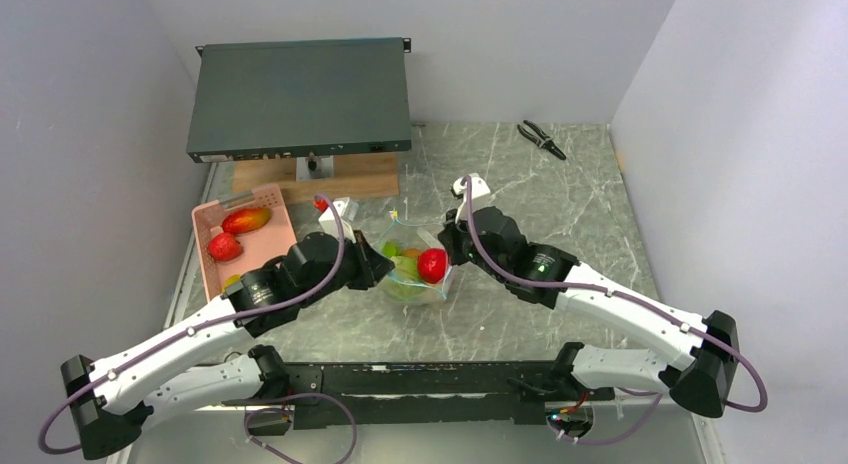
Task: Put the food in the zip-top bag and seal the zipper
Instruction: Adjust the zipper food storage bag at the center of the board.
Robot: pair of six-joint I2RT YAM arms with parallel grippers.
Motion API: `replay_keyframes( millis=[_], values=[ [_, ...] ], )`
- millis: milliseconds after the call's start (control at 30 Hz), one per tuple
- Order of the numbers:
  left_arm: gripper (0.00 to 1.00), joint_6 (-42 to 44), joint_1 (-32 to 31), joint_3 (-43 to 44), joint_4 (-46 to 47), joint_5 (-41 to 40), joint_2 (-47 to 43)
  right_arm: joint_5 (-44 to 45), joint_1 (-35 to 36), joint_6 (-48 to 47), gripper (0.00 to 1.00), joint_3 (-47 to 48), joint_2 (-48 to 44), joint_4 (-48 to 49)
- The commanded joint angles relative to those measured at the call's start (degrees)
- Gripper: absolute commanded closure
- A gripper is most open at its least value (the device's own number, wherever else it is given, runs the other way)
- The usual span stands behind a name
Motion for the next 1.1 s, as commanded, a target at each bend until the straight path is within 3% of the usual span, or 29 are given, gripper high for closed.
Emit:
replay_keyframes(
  millis=[0, 167, 467, 733, 833, 900, 933, 1067],
  values=[
    [1.00, 3.2, 0.8, 5.7, -0.8, -1.7, -2.0, 1.8, 0.2, -2.0, 1.00, 4.7, -2.2, 1.1],
    [1.00, 4.4, 0.9, 9.1, -2.7, -0.6, -1.4, 1.0, 0.2, -2.2, 1.00, 5.5, -3.9, 1.8],
    [1.00, -0.5, 1.3, 1.0, 0.7, 0.9, -1.0, 2.9, 0.0, -0.1, 1.00, -0.7, 0.6, 2.6],
    [0.98, -0.5, 1.6, 2.1, -1.0, 0.9, -0.7, 2.9, 0.1, -2.3, 1.00, 2.3, 1.4, 2.7],
    [0.77, 1.8, 1.9, 4.3, -3.1, -0.4, -1.5, 2.7, 0.1, -2.9, 1.00, 3.9, 0.9, 2.8],
    [0.49, 3.6, 2.0, 5.8, -4.8, -1.2, -2.0, 2.7, 0.1, -3.0, 1.00, 4.2, 0.1, 2.9],
    [0.39, 4.4, 2.0, 6.4, -5.7, -1.9, -2.2, 2.8, 0.1, -2.9, 1.00, 4.1, -0.3, 3.1],
    [0.16, 7.2, 2.2, 8.3, -10.7, -5.2, -3.3, 3.9, 0.1, -2.7, 1.00, 2.8, -2.5, 3.7]
  ],
)
